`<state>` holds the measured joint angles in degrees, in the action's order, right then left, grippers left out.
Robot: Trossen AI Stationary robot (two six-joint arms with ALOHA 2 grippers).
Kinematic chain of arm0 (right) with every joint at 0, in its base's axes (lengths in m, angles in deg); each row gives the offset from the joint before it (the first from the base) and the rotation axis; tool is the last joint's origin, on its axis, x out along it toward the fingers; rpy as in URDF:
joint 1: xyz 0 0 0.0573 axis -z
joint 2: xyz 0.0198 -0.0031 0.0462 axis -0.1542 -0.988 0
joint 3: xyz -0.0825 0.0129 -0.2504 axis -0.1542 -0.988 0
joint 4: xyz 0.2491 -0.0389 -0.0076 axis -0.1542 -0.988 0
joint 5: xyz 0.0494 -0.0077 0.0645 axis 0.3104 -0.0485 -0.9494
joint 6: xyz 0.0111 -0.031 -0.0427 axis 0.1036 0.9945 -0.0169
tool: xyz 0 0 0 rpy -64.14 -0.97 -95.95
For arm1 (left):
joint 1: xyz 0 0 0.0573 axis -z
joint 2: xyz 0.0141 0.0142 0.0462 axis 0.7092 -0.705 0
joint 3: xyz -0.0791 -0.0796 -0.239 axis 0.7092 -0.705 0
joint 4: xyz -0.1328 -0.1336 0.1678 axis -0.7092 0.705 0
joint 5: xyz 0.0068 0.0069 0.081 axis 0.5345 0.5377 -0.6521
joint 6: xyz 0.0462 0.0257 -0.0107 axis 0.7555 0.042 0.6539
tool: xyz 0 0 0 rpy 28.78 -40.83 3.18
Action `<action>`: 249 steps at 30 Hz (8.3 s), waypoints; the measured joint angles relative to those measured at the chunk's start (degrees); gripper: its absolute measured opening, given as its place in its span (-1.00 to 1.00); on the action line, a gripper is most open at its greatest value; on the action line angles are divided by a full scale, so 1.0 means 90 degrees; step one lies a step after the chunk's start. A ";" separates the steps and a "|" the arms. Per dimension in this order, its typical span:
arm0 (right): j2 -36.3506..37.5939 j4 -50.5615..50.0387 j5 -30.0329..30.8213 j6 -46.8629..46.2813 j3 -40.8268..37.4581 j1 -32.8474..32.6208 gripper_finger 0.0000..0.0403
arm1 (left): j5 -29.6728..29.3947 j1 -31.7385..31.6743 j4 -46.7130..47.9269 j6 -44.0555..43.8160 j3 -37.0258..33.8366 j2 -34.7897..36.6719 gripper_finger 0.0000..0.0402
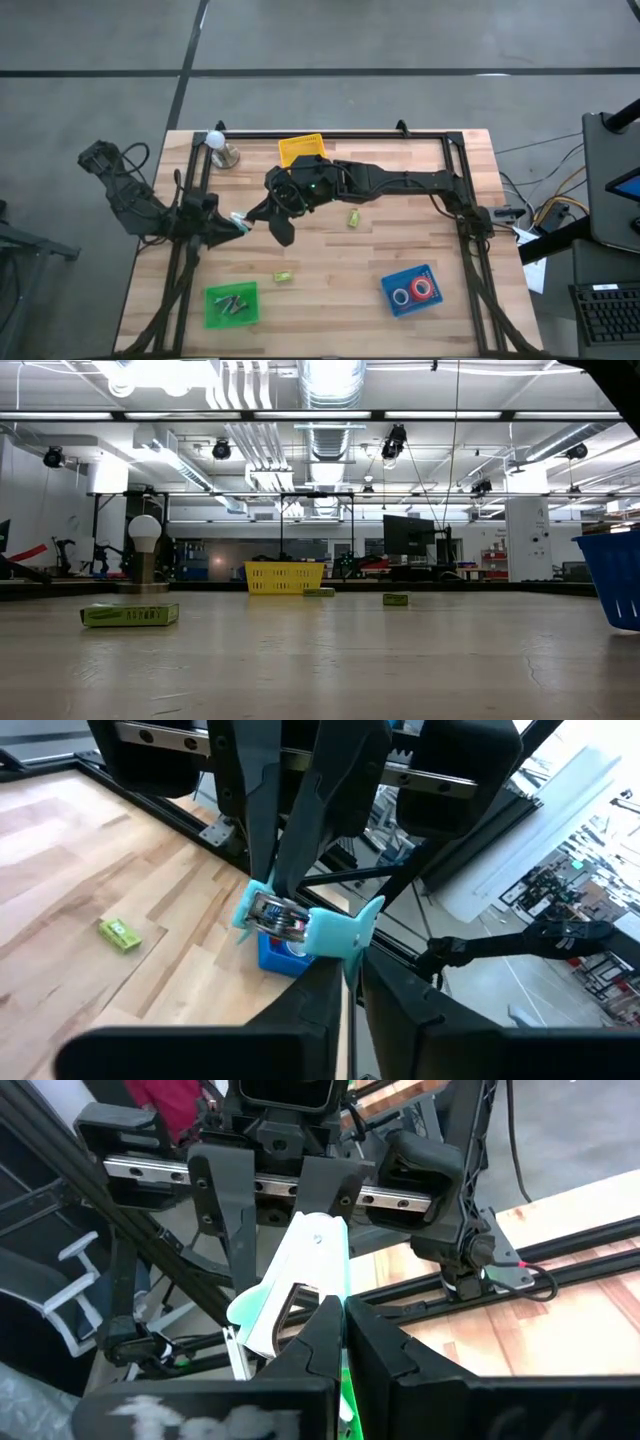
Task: Pick and place Stapler, Stapler remover, tape
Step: Put the light blue staple remover into the green basket, then put the middle green staple box into the yellow basket
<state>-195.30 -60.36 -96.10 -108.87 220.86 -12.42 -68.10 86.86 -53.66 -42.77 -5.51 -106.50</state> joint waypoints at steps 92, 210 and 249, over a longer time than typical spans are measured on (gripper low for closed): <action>0.0216 -0.5730 0.0538 0.2307 -0.3854 0.0370 0.02 | 0.0404 -0.1549 0.0506 -0.2837 -0.0034 -0.1258 -0.24; 0.1455 -0.1902 0.0232 0.2189 -0.7181 0.1219 -0.06 | 0.0194 -0.1850 -0.1447 0.2267 -0.3441 0.4010 -0.25; -0.1343 -0.3700 -0.0178 0.0054 -0.0148 0.3203 -0.44 | 0.0204 -0.1851 -0.1437 0.1991 -0.3441 0.4012 -0.25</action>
<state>-207.39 -93.66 -97.70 -108.38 219.53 16.40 -66.27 70.21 -66.59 -24.85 -36.48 -70.40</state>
